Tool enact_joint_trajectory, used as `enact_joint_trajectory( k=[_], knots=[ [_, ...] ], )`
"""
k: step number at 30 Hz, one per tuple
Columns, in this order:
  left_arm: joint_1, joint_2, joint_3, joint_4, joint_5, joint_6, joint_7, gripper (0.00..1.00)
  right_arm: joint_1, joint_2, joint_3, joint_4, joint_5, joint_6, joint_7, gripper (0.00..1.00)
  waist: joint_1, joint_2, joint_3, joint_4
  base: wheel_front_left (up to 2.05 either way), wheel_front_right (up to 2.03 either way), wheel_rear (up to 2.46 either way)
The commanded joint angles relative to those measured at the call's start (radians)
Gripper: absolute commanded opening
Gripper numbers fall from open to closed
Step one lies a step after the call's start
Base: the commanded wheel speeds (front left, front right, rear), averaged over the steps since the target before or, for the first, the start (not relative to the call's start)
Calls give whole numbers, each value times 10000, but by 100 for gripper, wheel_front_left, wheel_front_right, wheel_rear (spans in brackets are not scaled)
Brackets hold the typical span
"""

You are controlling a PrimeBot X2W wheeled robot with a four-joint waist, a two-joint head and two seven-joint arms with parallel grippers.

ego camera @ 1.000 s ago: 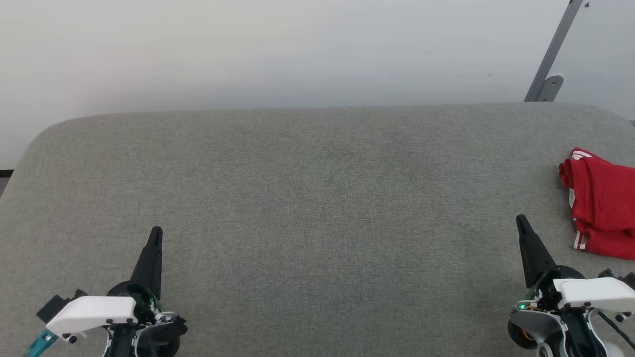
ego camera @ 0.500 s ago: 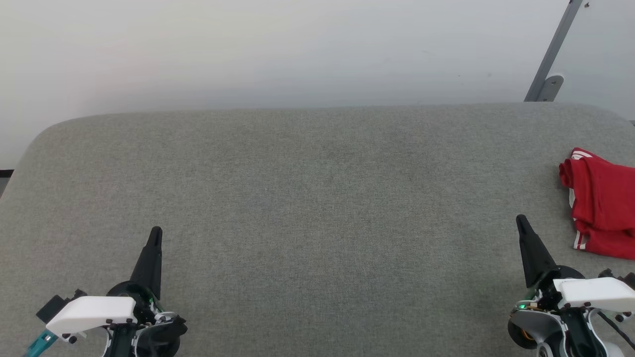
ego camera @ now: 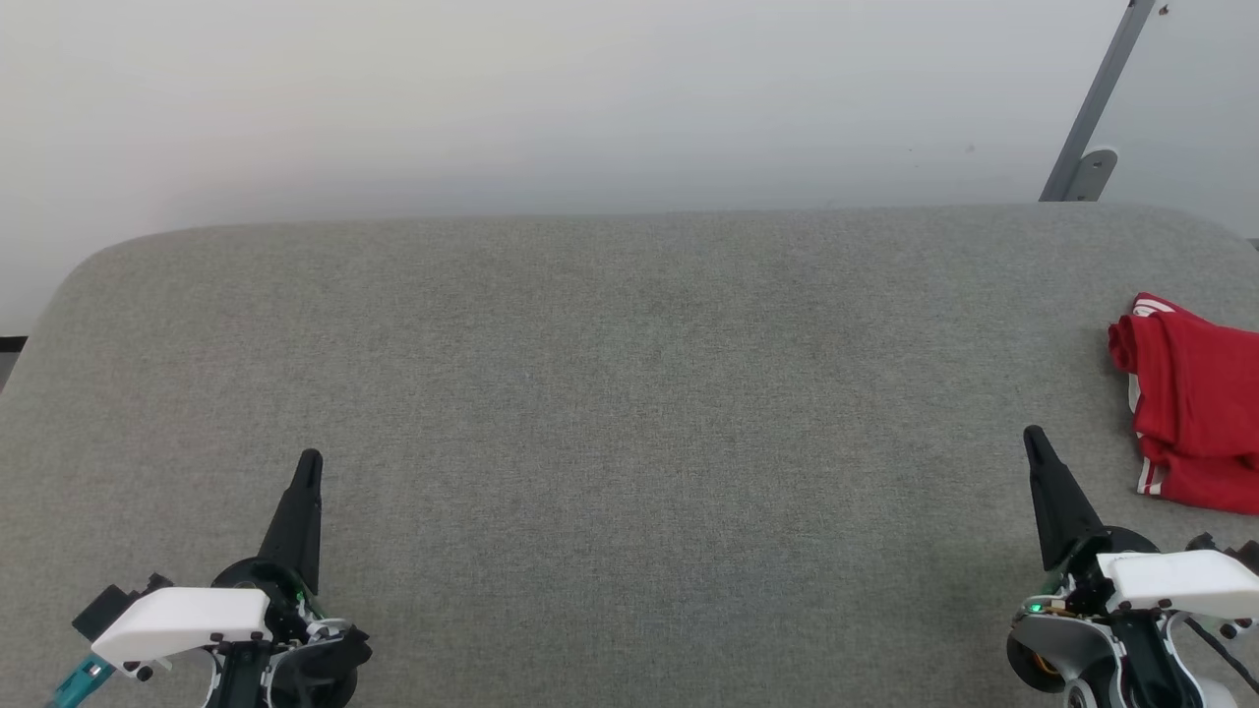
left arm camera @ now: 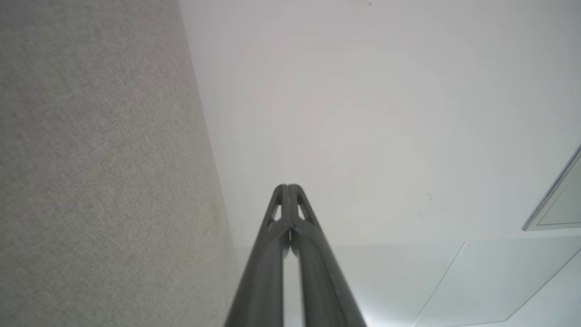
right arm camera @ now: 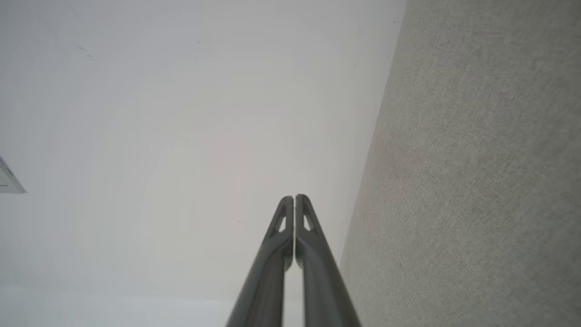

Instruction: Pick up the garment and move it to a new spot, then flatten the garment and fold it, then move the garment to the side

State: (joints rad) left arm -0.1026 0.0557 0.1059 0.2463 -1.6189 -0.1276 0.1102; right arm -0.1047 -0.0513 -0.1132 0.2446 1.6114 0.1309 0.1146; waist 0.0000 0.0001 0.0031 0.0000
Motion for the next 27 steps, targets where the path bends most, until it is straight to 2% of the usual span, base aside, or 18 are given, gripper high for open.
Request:
enact_joint_trajectory(
  k=[1, 27],
  knots=[
    [-121, -23, 35, 6, 22, -56, 18, 0, -78, 25, -18, 18, 26, -3, 26, 0, 0, -1, 0, 0, 0, 0, 0],
    [-124, -34, 55, 6, 41, -57, 46, 0, -64, 26, -21, 18, 21, -3, 29, 0, 0, -1, 0, 0, 0, 0, 0]
  ],
)
